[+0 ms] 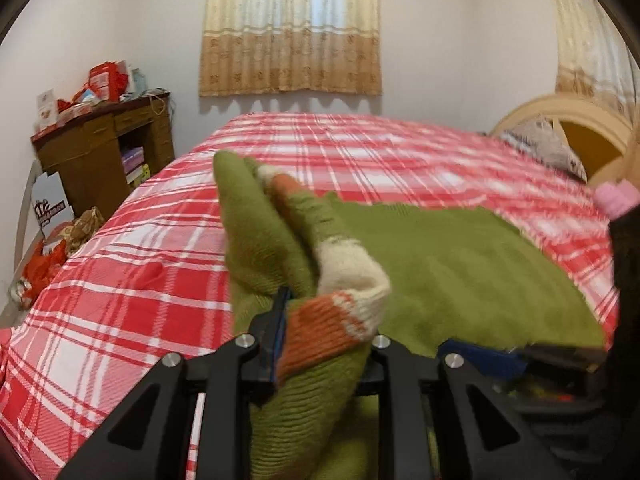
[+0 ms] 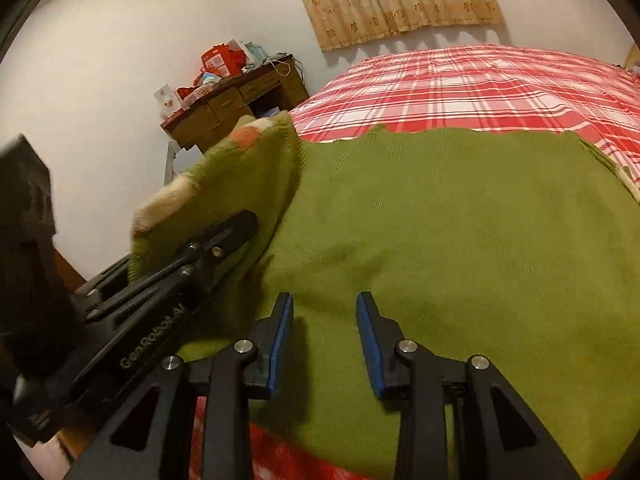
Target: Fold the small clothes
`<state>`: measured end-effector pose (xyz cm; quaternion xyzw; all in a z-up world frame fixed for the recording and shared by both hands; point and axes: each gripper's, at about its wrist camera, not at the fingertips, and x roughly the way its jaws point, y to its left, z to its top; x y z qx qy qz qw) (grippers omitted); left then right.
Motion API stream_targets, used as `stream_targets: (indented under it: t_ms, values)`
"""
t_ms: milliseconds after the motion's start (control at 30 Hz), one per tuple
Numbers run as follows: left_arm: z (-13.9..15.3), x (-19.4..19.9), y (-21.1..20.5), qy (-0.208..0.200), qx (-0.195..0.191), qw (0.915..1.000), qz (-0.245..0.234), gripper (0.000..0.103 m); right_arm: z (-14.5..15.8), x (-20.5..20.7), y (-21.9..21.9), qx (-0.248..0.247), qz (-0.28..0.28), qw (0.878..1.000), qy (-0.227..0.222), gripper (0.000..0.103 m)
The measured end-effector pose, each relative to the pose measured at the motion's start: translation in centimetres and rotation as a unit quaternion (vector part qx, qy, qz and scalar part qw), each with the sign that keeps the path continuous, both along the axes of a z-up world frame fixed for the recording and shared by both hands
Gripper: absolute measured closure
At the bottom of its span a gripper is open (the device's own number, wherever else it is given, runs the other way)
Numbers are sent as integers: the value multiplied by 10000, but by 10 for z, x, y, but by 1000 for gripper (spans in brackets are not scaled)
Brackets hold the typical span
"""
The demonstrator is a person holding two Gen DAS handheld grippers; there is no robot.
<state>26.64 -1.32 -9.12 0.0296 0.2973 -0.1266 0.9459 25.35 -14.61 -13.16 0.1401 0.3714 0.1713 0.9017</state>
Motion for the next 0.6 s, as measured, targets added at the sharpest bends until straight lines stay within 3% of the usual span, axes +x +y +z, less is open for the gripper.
stream_targets:
  t_ms: [233,433,600]
  values:
    - [-5,-6,-30,-35,734,9965,-409,81,8,10,-36,978,-205,9950,23,68]
    - [-2,-5,-19,-13,418,9982,-418,81,17,52,-26,1354,183,9903,250,60]
    - [-3,-8,-28,-65,595,9973,-429,81,8,82,-14,1655,472,9836,546,59]
